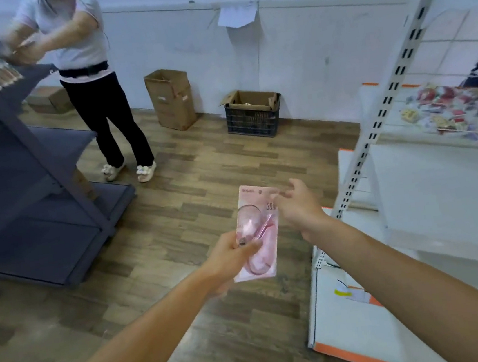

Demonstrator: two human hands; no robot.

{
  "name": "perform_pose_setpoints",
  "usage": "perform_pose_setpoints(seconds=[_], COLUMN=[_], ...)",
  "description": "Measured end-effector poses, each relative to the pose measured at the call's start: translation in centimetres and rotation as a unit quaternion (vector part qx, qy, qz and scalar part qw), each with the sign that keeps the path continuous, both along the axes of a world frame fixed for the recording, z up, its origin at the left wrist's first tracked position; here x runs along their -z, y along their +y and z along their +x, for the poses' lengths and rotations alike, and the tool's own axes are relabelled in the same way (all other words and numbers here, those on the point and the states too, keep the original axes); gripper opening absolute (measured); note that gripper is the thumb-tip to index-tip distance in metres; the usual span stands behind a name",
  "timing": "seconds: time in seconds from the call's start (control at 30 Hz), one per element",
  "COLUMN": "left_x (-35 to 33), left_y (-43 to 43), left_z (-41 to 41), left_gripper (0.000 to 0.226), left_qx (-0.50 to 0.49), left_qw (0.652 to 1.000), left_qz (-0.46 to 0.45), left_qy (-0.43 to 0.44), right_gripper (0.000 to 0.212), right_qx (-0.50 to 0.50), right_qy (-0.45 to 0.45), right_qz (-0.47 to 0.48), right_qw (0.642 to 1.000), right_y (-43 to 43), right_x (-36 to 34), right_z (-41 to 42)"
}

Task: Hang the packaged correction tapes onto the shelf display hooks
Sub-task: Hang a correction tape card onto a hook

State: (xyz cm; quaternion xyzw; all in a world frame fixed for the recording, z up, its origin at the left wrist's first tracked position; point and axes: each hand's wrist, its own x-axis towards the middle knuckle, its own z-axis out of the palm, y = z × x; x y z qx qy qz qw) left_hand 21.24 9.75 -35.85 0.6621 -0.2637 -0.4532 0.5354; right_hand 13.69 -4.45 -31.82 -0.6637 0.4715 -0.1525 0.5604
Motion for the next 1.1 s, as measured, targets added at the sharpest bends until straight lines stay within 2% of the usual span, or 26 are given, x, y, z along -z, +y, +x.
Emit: perform_pose_setpoints(seconds=[0.03, 0.07, 0.13, 0.17, 0.37, 0.47, 0.57, 0.67, 0.83, 1.1], left_x=[-0.1, -0.2, -0.4, -0.4, 1.1, 2.2, 3.6, 4.2, 3.7, 3.1], left_y=[0.1, 0.0, -0.3, -0.6, -4.2, -7.3, -11.0, -15.8, -25.2, -38.1], left_z=[1.5, 3.0, 5.7, 6.8, 12.3, 15.2, 18.5, 22.4, 28.2, 34.1], left_gripper=[0.015, 0.015, 0.011, 0.011, 0.018, 0.047, 0.061, 0.063, 0.060, 0.052], left_qx=[0.000, 0.008, 0.029, 0.034, 0.026, 0.045, 0.077, 0.090, 0.069, 0.106], left_qw=[1.000, 0.999, 0.997, 0.996, 0.991, 0.990, 0.992, 0.994, 0.994, 0.991], left_qz=[-0.001, -0.002, -0.008, -0.011, -0.011, -0.005, 0.007, 0.016, 0.037, 0.032], left_qy=[0.018, 0.033, 0.065, 0.080, 0.134, 0.133, 0.095, 0.066, 0.079, 0.079], right_gripper=[0.068, 0.060, 0.024, 0.014, 0.014, 0.015, 0.013, 0.015, 0.013, 0.013], right_qx=[0.008, 0.014, 0.012, 0.013, 0.071, 0.108, 0.133, 0.141, 0.161, 0.198], right_qy=[-0.018, -0.043, -0.096, -0.116, -0.166, -0.184, -0.194, -0.205, -0.207, -0.203], right_qz=[0.045, 0.104, 0.194, 0.218, 0.231, 0.231, 0.236, 0.240, 0.241, 0.248], right_qw=[0.999, 0.994, 0.976, 0.969, 0.956, 0.949, 0.943, 0.938, 0.934, 0.926], right_y=[-0.3, -0.5, -0.3, -0.4, -3.3, -6.4, -10.3, -15.1, -23.9, -36.5], right_x=[0.7, 1.3, 1.4, 1.4, 2.2, 3.1, 4.3, 5.2, 4.4, 4.5], right_z=[1.5, 2.9, 5.0, 6.0, 11.1, 13.5, 16.5, 20.1, 25.8, 31.3])
